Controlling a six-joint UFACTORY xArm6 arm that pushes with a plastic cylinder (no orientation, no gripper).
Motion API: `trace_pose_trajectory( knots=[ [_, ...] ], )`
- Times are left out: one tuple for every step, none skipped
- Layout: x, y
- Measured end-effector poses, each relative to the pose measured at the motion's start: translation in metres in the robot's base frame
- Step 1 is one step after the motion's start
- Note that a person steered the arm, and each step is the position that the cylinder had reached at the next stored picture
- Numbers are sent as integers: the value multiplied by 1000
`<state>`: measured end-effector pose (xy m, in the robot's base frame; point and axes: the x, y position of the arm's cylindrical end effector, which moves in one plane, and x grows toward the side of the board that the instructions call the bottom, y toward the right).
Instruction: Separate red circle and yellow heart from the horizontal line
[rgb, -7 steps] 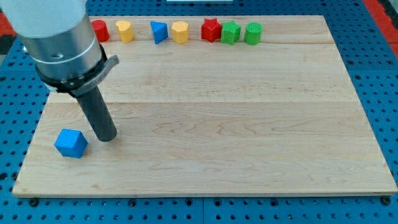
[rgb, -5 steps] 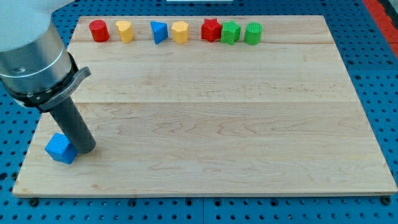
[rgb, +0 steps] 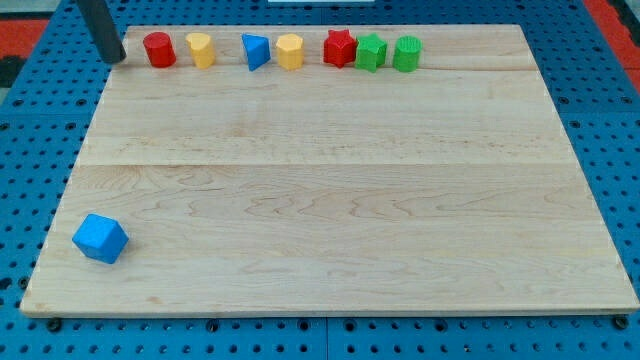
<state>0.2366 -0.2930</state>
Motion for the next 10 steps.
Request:
trace_pose_trajectory(
  knots=[
    [-16, 16],
    [23, 91],
    [77, 128],
    [75, 84],
    [17, 44],
    [-21, 99],
    [-6, 157],
    [40, 157],
    [83, 165],
    [96, 207]
  ],
)
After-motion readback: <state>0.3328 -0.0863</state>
